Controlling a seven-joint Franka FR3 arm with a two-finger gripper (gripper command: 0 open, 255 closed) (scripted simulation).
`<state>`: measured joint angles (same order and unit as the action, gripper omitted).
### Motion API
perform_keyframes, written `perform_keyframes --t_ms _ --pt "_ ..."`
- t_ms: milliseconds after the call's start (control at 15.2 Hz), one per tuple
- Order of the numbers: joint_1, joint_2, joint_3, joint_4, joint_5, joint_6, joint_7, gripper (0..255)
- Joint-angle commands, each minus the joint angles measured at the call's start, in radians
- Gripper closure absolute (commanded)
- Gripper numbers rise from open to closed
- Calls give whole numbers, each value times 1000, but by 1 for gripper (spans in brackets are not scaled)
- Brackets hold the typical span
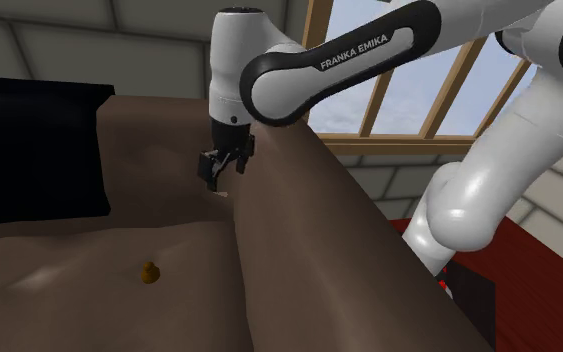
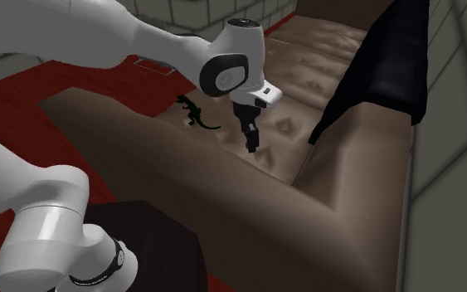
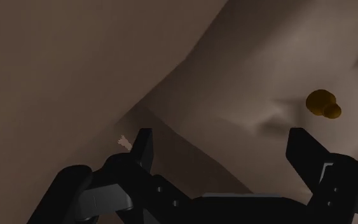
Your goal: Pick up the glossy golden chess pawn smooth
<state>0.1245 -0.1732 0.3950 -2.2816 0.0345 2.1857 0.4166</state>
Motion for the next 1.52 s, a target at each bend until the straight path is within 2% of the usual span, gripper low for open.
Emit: perform_keyframes --t_ms 0,396,858,1122,1452 --pt "6 78 31 40 -44 24 50 0" --pt "57 314 81 177 -211 59 209 0" --pt "184 592 62 390 -390 38 353 0" --pt "269 749 36 539 -459 6 398 0" --pt "285 796 20 549 -482 38 415 0"
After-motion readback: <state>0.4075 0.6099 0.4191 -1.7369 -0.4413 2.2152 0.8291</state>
